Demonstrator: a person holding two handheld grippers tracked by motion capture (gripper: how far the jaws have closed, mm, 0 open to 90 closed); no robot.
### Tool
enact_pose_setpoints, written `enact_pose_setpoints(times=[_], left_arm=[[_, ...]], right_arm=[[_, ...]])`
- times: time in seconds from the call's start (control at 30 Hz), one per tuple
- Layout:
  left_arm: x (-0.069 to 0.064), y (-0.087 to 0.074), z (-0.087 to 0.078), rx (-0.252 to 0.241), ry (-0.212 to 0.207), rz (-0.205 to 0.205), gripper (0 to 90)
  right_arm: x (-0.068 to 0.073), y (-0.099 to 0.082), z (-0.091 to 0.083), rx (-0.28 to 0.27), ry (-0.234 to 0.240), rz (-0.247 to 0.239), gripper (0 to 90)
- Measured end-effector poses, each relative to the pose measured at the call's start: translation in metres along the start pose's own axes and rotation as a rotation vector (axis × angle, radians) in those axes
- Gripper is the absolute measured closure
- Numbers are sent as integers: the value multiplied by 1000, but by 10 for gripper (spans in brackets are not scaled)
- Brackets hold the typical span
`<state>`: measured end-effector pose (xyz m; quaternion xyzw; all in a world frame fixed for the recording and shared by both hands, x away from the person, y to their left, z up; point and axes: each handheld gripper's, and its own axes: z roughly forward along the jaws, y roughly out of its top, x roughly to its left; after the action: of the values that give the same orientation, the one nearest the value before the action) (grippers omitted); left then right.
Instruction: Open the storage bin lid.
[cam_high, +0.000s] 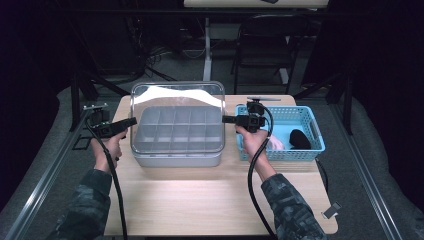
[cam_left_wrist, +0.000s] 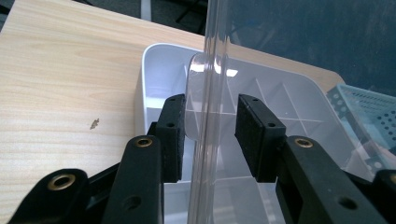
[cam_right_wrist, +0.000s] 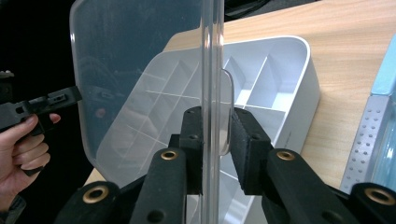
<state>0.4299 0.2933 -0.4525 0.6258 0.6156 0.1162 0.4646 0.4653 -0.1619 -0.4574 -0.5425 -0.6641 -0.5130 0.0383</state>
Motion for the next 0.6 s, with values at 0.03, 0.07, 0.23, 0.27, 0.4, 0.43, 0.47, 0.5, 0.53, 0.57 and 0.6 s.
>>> enact_pose_setpoints(times=[0.03,0.07,0.23,0.27,0.4,0.43,0.47,0.5,0.53,0.57,0.6], left_arm=[[-2,0,-1,-5,0,2,635],[-3,0,-2,-5,-5,5,635],[-9,0,-8,-12,-20,9,642],[-9,0,-8,-12,-20,9,642],[-13,-1,-14,-12,-34,15,648],[-15,-2,-17,-15,-39,20,652],[-15,-2,-17,-15,-39,20,652],[-17,-4,-18,-19,-42,24,652],[-18,-4,-20,-15,-46,25,652],[-18,-4,-20,-15,-46,25,653],[-19,-6,-21,-16,-49,30,653]], right_arm=[[1,0,-2,0,-4,-2,754],[2,0,-4,-2,-4,-6,754],[5,0,-15,-7,0,-19,755],[5,0,-15,-7,0,-19,755],[9,-3,-23,-11,1,-25,755],[10,-5,-26,-6,1,-31,755],[10,-6,-28,-6,7,-32,755],[10,-7,-30,-8,12,-29,756],[10,-8,-32,-9,12,-29,756],[10,-8,-32,-9,12,-29,756],[11,-11,-36,-9,16,-34,756]])
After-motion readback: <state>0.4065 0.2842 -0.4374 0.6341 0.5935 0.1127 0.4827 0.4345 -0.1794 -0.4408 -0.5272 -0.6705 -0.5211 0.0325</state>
